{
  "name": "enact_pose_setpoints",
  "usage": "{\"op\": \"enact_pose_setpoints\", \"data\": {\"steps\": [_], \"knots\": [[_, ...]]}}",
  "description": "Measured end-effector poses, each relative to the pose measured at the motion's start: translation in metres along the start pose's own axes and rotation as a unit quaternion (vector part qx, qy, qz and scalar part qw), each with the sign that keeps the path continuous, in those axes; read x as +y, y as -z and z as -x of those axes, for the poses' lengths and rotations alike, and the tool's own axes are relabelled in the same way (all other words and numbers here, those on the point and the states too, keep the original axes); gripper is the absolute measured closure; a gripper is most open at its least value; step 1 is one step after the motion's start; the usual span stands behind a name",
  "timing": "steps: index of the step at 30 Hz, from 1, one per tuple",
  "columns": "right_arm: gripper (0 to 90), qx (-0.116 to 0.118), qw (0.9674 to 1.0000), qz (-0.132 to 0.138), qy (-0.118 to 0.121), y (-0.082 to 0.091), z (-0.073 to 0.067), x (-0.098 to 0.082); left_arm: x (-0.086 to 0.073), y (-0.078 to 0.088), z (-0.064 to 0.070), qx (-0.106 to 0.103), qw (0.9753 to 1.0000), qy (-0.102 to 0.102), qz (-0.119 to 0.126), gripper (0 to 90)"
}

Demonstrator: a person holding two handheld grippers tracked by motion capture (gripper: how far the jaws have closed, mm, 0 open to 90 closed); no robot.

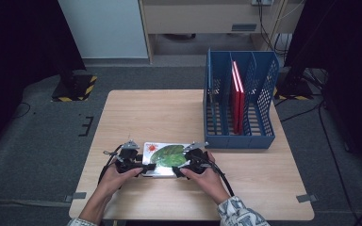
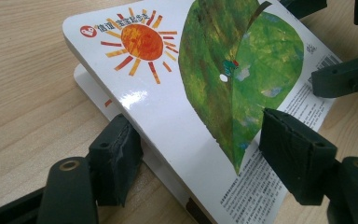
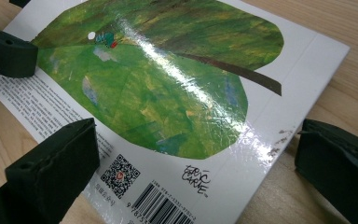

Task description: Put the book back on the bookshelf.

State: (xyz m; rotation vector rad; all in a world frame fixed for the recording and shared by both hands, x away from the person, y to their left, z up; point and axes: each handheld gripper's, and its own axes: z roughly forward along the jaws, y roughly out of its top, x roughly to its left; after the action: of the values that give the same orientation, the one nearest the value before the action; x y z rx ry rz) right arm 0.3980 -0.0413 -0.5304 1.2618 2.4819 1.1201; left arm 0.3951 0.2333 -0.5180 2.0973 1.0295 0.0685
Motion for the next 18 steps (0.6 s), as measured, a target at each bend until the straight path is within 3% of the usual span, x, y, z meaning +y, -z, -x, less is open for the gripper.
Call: {"op": "enact_pose_setpoints", "data": {"steps": [4, 10, 12, 14, 18], "knots": [[0.1, 0.002, 1.0000, 0.002, -0.002, 0.000, 0.001, 0.001, -0.001, 0.003, -0.002, -0.003, 1.0000, 0.006, 0.001, 33.8], [0.1, 0.012, 0.9999, -0.004, 0.002, 0.001, 0.007, 0.002, -0.001, 0.005, 0.002, 0.003, 1.0000, -0.006, 0.007, 37.5], [0.1, 0.015, 0.9999, -0.001, -0.002, 0.002, 0.009, 0.001, -0.001, 0.007, 0.002, 0.007, 0.9999, -0.012, 0.008, 40.0], [0.2, 0.014, 0.9999, 0.001, -0.002, 0.002, 0.010, 0.001, -0.002, 0.007, 0.003, 0.028, 0.9991, -0.031, -0.003, 45.1], [0.2, 0.015, 0.9998, 0.008, -0.006, 0.001, 0.010, 0.001, -0.002, 0.007, 0.001, 0.017, 0.9995, -0.025, 0.005, 49.4]]}}
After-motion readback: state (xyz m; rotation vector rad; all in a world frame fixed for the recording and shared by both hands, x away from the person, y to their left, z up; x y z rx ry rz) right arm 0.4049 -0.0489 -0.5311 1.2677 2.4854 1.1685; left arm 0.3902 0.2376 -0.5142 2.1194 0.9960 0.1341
